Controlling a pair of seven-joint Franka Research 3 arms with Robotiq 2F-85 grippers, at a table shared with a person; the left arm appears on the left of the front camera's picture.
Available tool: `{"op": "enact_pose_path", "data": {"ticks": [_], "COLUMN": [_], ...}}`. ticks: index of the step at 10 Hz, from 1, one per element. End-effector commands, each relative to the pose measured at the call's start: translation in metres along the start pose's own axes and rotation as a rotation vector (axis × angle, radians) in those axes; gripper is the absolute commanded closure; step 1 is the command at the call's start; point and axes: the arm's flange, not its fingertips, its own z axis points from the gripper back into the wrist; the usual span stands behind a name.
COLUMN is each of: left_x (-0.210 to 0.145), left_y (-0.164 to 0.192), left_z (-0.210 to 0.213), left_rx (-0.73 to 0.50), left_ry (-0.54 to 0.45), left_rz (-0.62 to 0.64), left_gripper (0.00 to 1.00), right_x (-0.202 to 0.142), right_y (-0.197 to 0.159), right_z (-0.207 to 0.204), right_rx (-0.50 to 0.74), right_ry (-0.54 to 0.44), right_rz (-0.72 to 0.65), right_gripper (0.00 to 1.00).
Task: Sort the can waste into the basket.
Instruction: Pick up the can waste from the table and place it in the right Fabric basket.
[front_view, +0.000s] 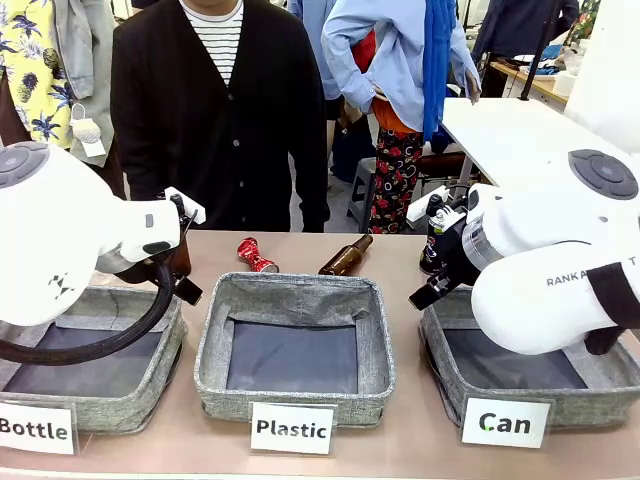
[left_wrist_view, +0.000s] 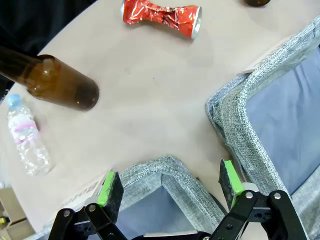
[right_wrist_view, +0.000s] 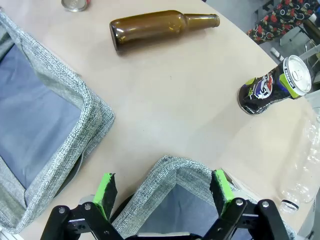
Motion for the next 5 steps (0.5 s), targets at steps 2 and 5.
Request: {"op": "enact_pose_path", "data": {"ticks": [2,5], "left_x": [0.0000,0.0000], "left_y": [0.0000,0.0000], "left_z": [0.0000,0.0000], "left_rx": [0.000,0.000], "left_ry": [0.000,0.000], "left_rz": [0.000,0.000], "left_gripper": [0.00,0.00], "right_x": [0.0000,0.0000], "right_y": [-0.0001,-0.0001], "right_z": [0.0000,0.0000], "right_rx": [0.000,0.000], "right_ry": [0.000,0.000], "right_rz": [-0.001,-0.001], "right_gripper": [0.00,0.00]}}
